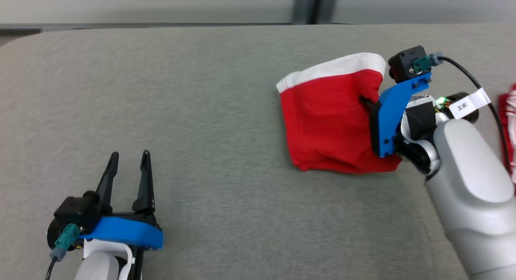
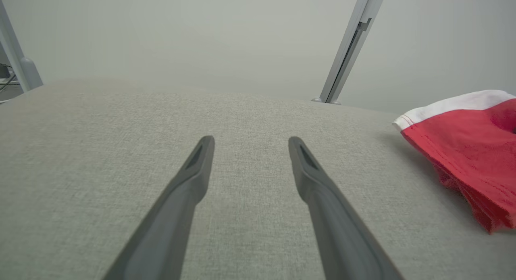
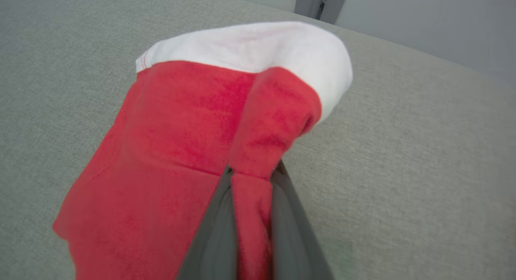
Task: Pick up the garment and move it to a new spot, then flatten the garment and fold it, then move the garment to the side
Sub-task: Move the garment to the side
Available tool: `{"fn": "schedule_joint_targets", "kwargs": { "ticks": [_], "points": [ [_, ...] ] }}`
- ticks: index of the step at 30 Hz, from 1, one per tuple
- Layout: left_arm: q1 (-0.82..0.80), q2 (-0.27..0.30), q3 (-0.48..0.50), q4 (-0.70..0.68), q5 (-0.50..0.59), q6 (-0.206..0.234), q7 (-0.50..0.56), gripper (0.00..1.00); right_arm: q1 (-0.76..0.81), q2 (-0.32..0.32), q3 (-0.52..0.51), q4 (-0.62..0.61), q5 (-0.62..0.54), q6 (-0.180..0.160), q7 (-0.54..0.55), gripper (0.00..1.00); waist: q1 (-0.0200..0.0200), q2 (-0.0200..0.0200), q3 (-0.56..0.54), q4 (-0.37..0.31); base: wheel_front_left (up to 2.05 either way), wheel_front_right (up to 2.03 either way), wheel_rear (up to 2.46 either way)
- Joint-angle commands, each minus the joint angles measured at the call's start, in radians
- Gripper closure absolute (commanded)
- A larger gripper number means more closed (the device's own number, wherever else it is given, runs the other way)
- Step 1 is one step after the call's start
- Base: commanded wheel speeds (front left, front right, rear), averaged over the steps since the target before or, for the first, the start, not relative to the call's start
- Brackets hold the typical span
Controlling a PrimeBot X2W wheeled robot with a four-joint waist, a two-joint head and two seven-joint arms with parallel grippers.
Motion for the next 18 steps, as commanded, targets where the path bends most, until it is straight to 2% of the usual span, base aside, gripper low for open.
{"fn": "schedule_joint_targets", "kwargs": {
  "ticks": [1, 4, 8, 18],
  "points": [
    [0.006, 0.003, 0.006, -0.006, 0.003, -0.005, -0.004, 0.00, -0.009, -0.028, 0.027, -0.020, 0.019, 0.000, 0.007, 1.00, 0.0000, 0.0000, -0.055, -0.071, 0.00, 0.00, 0.00],
    [0.005, 0.005, 0.012, -0.014, 0.006, -0.006, -0.004, 0.00, -0.012, -0.114, 0.111, -0.089, 0.079, 0.000, 0.016, 1.00, 0.0000, 0.0000, -0.057, -0.139, 0.00, 0.00, 0.00],
    [-0.014, 0.003, -0.007, -0.020, 0.013, -0.007, -0.004, 0.00, -0.019, -0.216, 0.116, -0.104, 0.122, 0.000, -0.010, 1.00, 0.0000, 0.0000, -0.035, -0.201, 0.00, 0.00, 0.00],
    [-0.110, 0.067, -0.057, -0.075, 0.036, -0.008, 0.035, 0.00, -0.084, -0.475, 0.203, -0.066, 0.112, 0.000, -0.214, 1.00, 0.0000, 0.0000, 0.156, -0.231, 0.00, 0.00, 0.00]
  ]
}}
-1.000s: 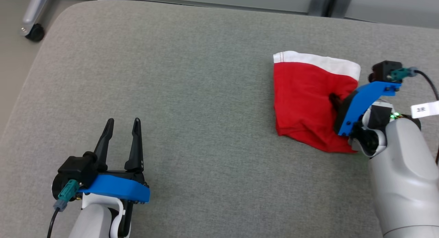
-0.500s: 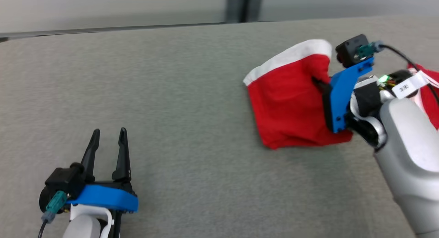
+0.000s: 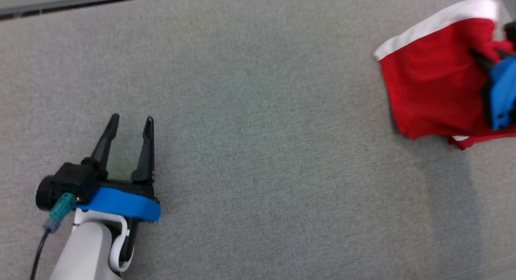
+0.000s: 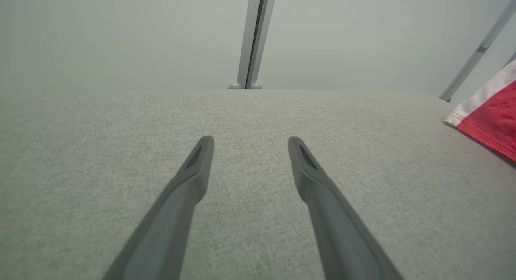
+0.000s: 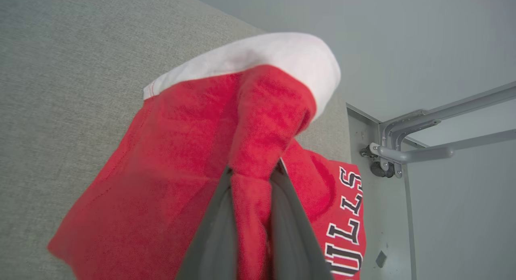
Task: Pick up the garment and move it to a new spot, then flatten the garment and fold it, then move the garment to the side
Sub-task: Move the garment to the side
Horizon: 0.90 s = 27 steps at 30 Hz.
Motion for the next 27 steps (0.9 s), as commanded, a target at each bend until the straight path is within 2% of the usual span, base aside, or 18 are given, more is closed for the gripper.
{"fn": "schedule_joint_targets", "kwargs": {
  "ticks": [1, 6, 10, 13, 14, 15, 16, 17, 18, 23, 27],
  "points": [
    [-0.026, 0.010, 0.002, -0.015, 0.008, -0.006, 0.005, 0.00, -0.019, -0.034, 0.001, 0.006, 0.006, 0.000, -0.018, 1.00, -0.0001, 0.0000, 0.044, 0.028, 0.00, 0.00, 0.00],
    [-0.042, 0.048, 0.007, -0.064, 0.016, -0.005, 0.036, 0.00, -0.022, -0.158, -0.008, 0.044, 0.017, 0.000, -0.099, 1.00, -0.0001, 0.0000, 0.114, 0.032, 0.00, 0.00, 0.00],
    [-0.038, 0.072, 0.014, -0.094, 0.016, 0.004, 0.057, 0.00, 0.000, -0.192, -0.036, 0.078, 0.010, 0.000, -0.145, 1.00, -0.0001, 0.0000, 0.152, 0.031, 0.00, 0.00, 0.00],
    [-0.039, 0.080, 0.011, -0.111, 0.018, 0.008, 0.070, 0.00, 0.010, -0.192, -0.066, 0.113, -0.031, 0.000, -0.176, 1.00, -0.0001, 0.0000, 0.166, 0.029, 0.00, 0.00, 0.00],
    [-0.040, 0.082, 0.008, -0.115, 0.019, 0.007, 0.072, 0.00, 0.014, -0.185, -0.077, 0.126, -0.049, 0.000, -0.187, 0.89, -0.0001, 0.0000, 0.168, 0.028, 0.00, 0.00, 0.00],
    [-0.040, 0.082, 0.005, -0.119, 0.020, 0.007, 0.076, 0.00, 0.017, -0.171, -0.082, 0.130, -0.065, 0.000, -0.205, 0.58, -0.0001, 0.0000, 0.168, 0.028, 0.00, 0.00, 0.00],
    [-0.041, 0.081, 0.001, -0.121, 0.020, 0.007, 0.077, 0.00, 0.018, -0.156, -0.085, 0.132, -0.081, 0.000, -0.223, 0.62, -0.0001, 0.0000, 0.165, 0.028, 0.00, 0.00, 0.00],
    [-0.041, 0.079, -0.002, -0.121, 0.020, 0.007, 0.077, 0.00, 0.022, -0.147, -0.088, 0.134, -0.101, 0.000, -0.242, 0.47, -0.0001, 0.0000, 0.160, 0.028, 0.00, 0.00, 0.00],
    [-0.039, 0.076, -0.007, -0.122, 0.019, 0.008, 0.076, 0.00, 0.026, -0.140, -0.098, 0.140, -0.125, 0.000, -0.257, 0.00, -0.0001, 0.0000, 0.153, 0.027, 0.00, 0.00, 0.00],
    [-0.018, 0.046, -0.024, -0.096, 0.001, 0.007, 0.045, 0.00, 0.063, -0.066, -0.150, 0.158, -0.200, 0.000, -0.326, 0.00, -0.0001, 0.0000, 0.067, 0.034, 0.00, 0.00, 0.00],
    [0.009, 0.014, -0.031, -0.042, -0.018, 0.008, 0.012, 0.00, 0.129, -0.011, -0.193, 0.145, -0.209, 0.000, -0.374, 0.00, -0.0001, 0.0000, -0.043, 0.049, 0.00, 0.00, 0.00]
  ]
}}
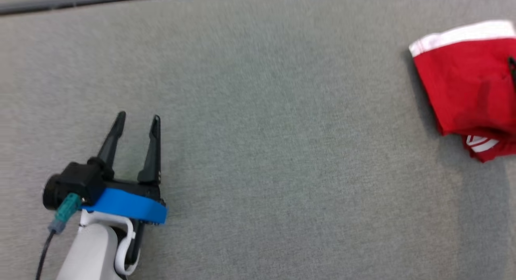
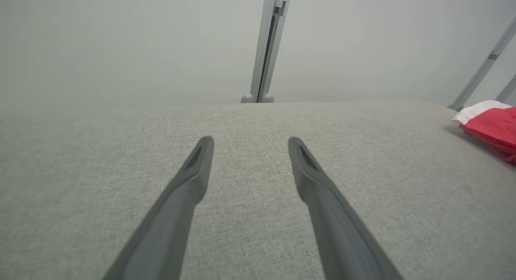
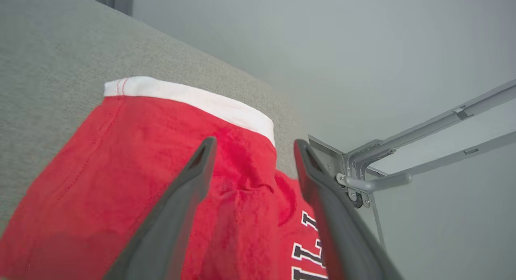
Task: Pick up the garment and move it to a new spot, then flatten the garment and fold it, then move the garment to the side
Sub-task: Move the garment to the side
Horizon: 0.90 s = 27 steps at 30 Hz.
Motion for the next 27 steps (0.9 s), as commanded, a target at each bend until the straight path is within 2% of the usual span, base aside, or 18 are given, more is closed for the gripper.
{"fn": "schedule_joint_targets", "kwargs": {
  "ticks": [1, 5, 9, 13, 18, 21, 27],
  "points": [
    [0.022, -0.009, 0.001, 0.017, -0.007, 0.005, -0.013, 0.00, 0.035, 0.020, -0.018, -0.014, 0.004, 0.000, -0.016, 0.00, -0.0001, 0.0000, -0.063, -0.020, 0.00, 0.00, 0.00],
    [0.066, -0.040, 0.008, 0.064, -0.030, 0.010, -0.037, 0.00, 0.151, 0.090, -0.079, -0.075, 0.037, 0.000, -0.049, 0.00, -0.0001, 0.0000, -0.172, 0.001, 0.00, 0.00, 0.00],
    [0.116, -0.058, 0.019, 0.091, -0.042, 0.021, -0.050, 0.00, 0.296, 0.183, -0.138, -0.192, 0.084, 0.000, -0.069, 0.00, -0.0001, 0.0000, -0.256, 0.021, 0.00, 0.00, 0.00],
    [0.166, -0.063, 0.043, 0.100, -0.048, 0.028, -0.056, 0.00, 0.447, 0.282, -0.189, -0.329, 0.098, 0.000, -0.081, 0.00, -0.0001, 0.0000, -0.313, 0.045, 0.00, 0.00, 0.00],
    [0.220, -0.069, 0.073, 0.100, -0.055, 0.035, -0.059, 0.00, 0.595, 0.391, -0.202, -0.451, 0.106, 0.000, -0.074, 0.00, -0.0001, 0.0000, -0.362, 0.070, 0.00, 0.00, 0.00],
    [0.247, -0.074, 0.087, 0.090, -0.049, 0.037, -0.059, 0.00, 0.648, 0.430, -0.195, -0.488, 0.113, 0.000, -0.060, 0.00, -0.0001, 0.0000, -0.377, 0.088, 0.00, 0.00, 0.00],
    [0.277, -0.086, 0.112, 0.082, -0.038, 0.034, -0.060, 0.00, 0.700, 0.461, -0.199, -0.500, 0.108, 0.000, -0.055, 0.00, -0.0001, 0.0000, -0.390, 0.116, 0.00, 0.00, 0.00]
  ]
}}
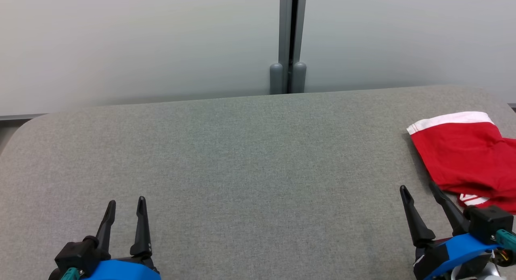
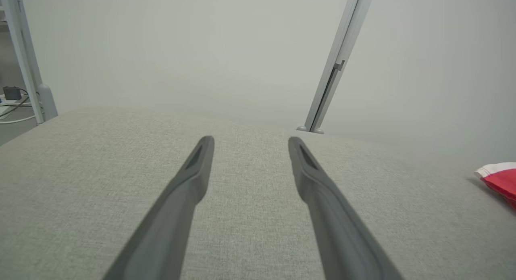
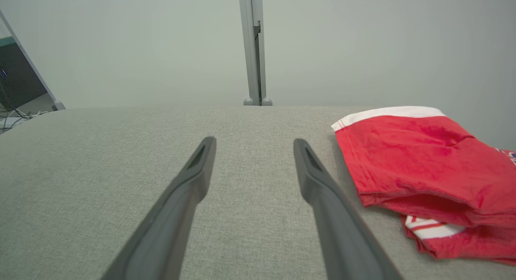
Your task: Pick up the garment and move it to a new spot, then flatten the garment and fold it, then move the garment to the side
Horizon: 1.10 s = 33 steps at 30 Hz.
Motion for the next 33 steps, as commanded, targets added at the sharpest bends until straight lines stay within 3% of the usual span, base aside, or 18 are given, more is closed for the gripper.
{"fn": "schedule_joint_targets", "kwargs": {
  "ticks": [1, 12, 25, 26, 33],
  "points": [
    [0.007, -0.002, 0.004, -0.004, 0.003, -0.002, -0.004, 0.00, 0.013, 0.001, -0.003, 0.001, 0.001, 0.000, -0.002, 0.00, 0.0001, 0.0000, 0.000, 0.001, 0.00, 0.00, 0.00],
    [0.020, -0.018, 0.025, 0.000, 0.021, -0.014, -0.004, 0.00, 0.023, -0.012, -0.046, -0.010, 0.028, 0.000, 0.014, 0.00, 0.0001, 0.0000, -0.011, 0.003, 0.00, 0.00, 0.00],
    [0.024, -0.029, 0.049, -0.004, 0.029, -0.026, -0.005, 0.00, 0.020, 0.022, -0.044, -0.001, 0.020, 0.000, 0.008, 0.00, 0.0001, 0.0000, -0.003, 0.002, 0.00, 0.00, 0.00],
    [0.018, -0.027, 0.045, -0.001, 0.021, -0.022, 0.000, 1.00, 0.015, 0.019, -0.044, -0.001, 0.019, 0.000, 0.011, 1.00, 0.0001, 0.0000, -0.003, 0.002, 0.00, 0.00, 0.00],
    [0.016, -0.036, 0.055, 0.025, -0.049, -0.024, 0.029, 1.00, 0.011, 0.035, -0.048, 0.035, 0.089, 0.000, 0.024, 1.00, 0.0001, 0.0000, -0.003, 0.002, 0.00, 0.00, 0.00]
  ]
}}
